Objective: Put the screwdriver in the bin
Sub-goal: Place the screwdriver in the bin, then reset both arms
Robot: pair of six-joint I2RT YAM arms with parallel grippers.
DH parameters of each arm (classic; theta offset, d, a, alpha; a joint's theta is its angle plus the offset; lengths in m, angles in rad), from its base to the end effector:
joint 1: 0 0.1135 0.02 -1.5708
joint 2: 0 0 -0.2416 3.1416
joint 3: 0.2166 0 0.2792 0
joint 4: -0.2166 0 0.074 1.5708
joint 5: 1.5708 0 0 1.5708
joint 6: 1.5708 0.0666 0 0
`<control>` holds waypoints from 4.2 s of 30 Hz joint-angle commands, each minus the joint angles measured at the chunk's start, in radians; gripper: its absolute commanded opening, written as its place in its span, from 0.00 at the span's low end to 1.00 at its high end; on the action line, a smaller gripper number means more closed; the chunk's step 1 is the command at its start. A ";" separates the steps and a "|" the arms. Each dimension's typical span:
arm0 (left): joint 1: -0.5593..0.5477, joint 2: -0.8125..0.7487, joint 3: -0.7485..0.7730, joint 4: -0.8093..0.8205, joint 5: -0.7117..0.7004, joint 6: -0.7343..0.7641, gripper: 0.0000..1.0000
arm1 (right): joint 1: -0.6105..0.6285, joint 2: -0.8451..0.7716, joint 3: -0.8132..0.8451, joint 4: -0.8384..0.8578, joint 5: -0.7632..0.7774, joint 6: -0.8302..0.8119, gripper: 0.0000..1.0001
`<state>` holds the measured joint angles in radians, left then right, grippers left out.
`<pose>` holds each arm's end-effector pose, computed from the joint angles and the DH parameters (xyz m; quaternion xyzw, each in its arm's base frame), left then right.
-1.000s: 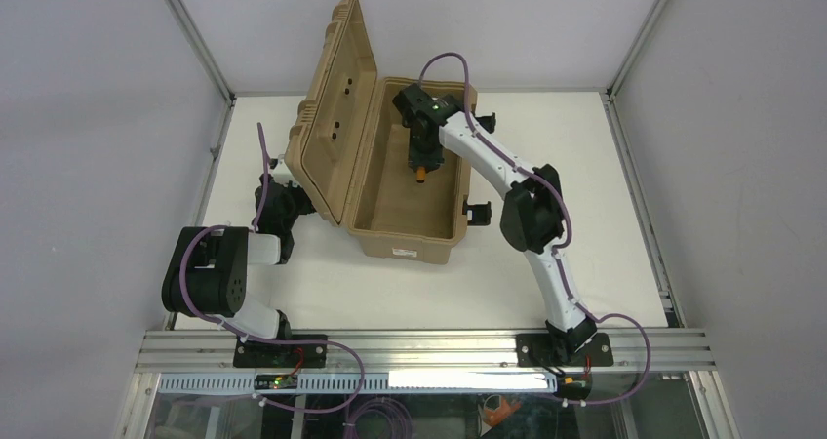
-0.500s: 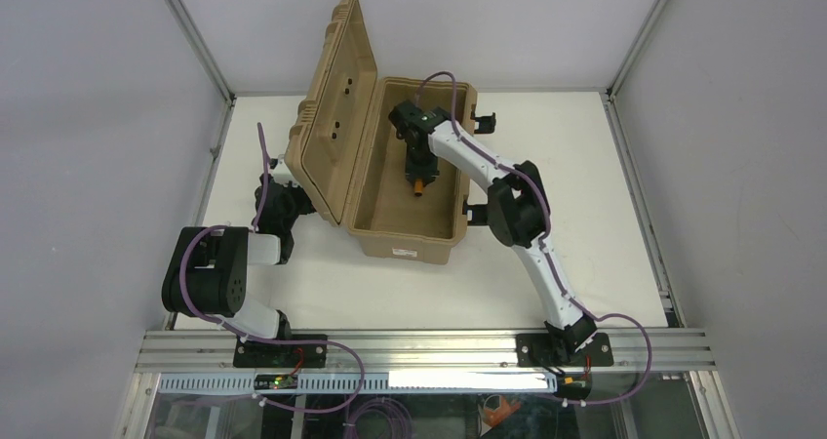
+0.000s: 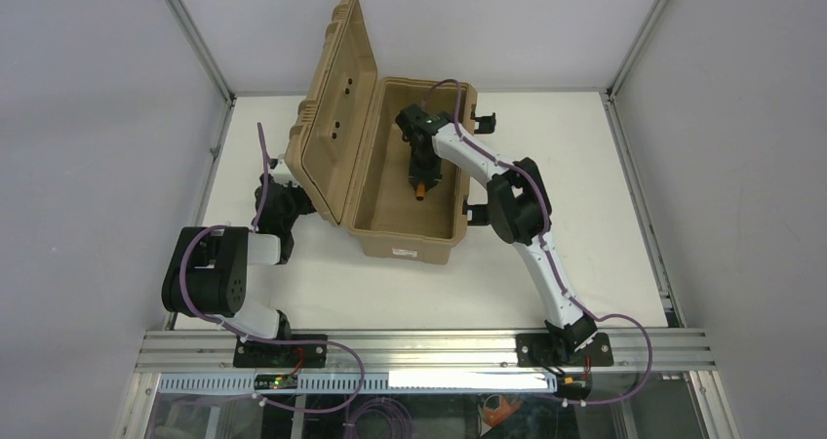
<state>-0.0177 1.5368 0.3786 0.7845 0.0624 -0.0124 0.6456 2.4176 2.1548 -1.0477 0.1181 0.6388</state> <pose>0.3067 -0.0096 0.0779 0.0198 0.8257 -0.0342 0.5627 0.4168 0.3042 0.1252 0.0043 0.9898 0.0307 0.1388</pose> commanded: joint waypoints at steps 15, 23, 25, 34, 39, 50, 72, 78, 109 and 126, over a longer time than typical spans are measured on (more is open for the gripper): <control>0.005 -0.030 -0.004 0.039 0.022 -0.011 0.99 | -0.018 -0.037 -0.034 0.051 -0.004 0.014 0.50; 0.005 -0.031 -0.004 0.038 0.022 -0.011 0.99 | -0.018 -0.089 0.025 0.013 0.006 -0.004 0.74; 0.006 -0.030 -0.004 0.039 0.022 -0.011 0.99 | -0.018 -0.111 0.030 0.012 0.009 -0.009 0.77; 0.005 -0.031 -0.004 0.038 0.022 -0.011 0.99 | -0.018 -0.183 0.096 -0.012 0.006 -0.052 1.00; 0.005 -0.032 -0.004 0.039 0.022 -0.011 0.99 | -0.018 -0.212 0.160 -0.033 -0.006 -0.085 1.00; 0.005 -0.030 -0.004 0.038 0.022 -0.011 0.99 | -0.034 -0.305 0.267 -0.029 -0.051 -0.155 1.00; 0.005 -0.031 -0.004 0.038 0.022 -0.011 0.99 | -0.214 -0.617 0.094 0.011 -0.015 -0.313 1.00; 0.005 -0.030 -0.004 0.039 0.022 -0.011 0.99 | -0.316 -0.712 -0.062 0.069 0.002 -0.328 0.99; 0.005 -0.031 -0.004 0.038 0.022 -0.011 0.99 | -0.508 -0.994 -0.995 0.663 0.106 -0.327 1.00; 0.005 -0.031 -0.004 0.038 0.022 -0.011 0.99 | -0.505 -1.056 -1.282 0.904 0.070 -0.273 1.00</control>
<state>-0.0177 1.5368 0.3786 0.7845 0.0624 -0.0124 0.1425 1.3838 0.8757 -0.2531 0.1932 0.3389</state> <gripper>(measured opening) 0.992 0.993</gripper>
